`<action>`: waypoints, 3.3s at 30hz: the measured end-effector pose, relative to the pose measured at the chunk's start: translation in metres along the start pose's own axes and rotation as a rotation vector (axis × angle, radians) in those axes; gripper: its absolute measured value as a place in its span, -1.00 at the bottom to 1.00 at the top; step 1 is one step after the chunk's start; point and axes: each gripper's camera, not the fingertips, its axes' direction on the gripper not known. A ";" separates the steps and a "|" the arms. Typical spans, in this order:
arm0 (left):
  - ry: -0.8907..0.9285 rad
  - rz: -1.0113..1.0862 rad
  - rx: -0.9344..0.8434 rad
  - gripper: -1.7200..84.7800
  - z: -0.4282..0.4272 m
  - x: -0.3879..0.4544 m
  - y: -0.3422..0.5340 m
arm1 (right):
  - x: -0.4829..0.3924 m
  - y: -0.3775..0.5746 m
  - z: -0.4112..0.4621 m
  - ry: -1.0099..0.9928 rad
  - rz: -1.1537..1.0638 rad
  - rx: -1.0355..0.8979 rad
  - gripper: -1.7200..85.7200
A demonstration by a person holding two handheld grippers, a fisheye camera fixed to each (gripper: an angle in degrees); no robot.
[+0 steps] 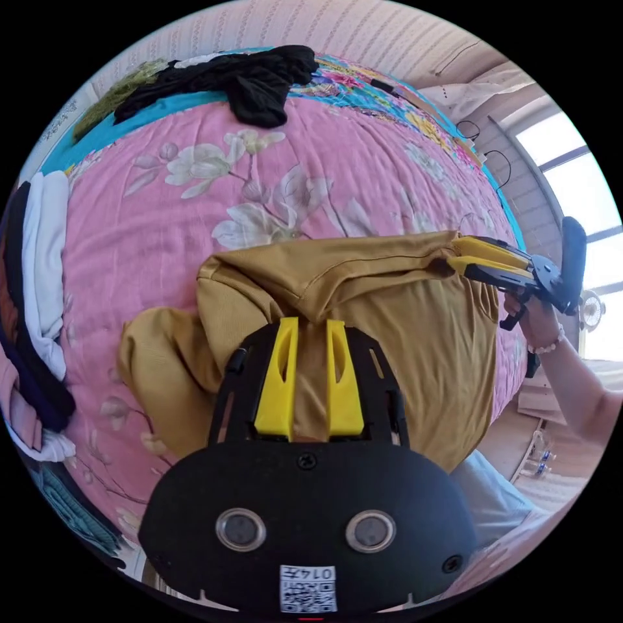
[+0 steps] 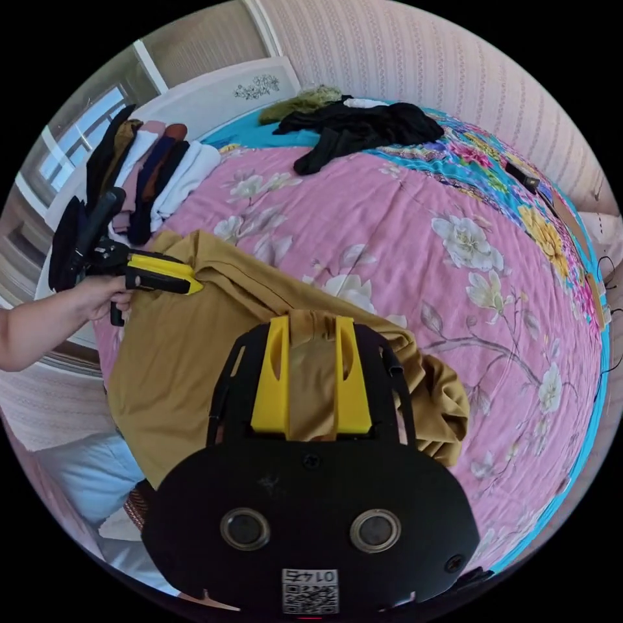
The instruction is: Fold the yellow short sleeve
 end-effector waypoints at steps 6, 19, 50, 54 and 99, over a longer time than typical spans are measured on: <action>0.042 0.028 0.077 -0.98 -0.014 0.011 -0.042 | 0.020 -0.021 -0.029 -0.033 0.094 0.073 -0.88; 0.042 -0.038 0.015 -0.91 0.029 0.006 -0.152 | 0.072 -0.071 -0.034 -0.051 0.243 -0.052 -0.74; 0.238 0.474 -0.015 -0.98 0.162 0.329 -0.239 | 0.145 0.193 -0.191 -0.123 0.649 0.273 -0.92; 0.339 0.504 -0.013 -0.97 0.156 0.328 -0.202 | 0.115 0.232 -0.228 -0.103 0.547 0.271 -0.93; 0.139 0.939 -0.102 -0.98 0.236 0.543 -0.197 | 0.226 0.344 -0.178 -0.295 1.044 0.419 -0.95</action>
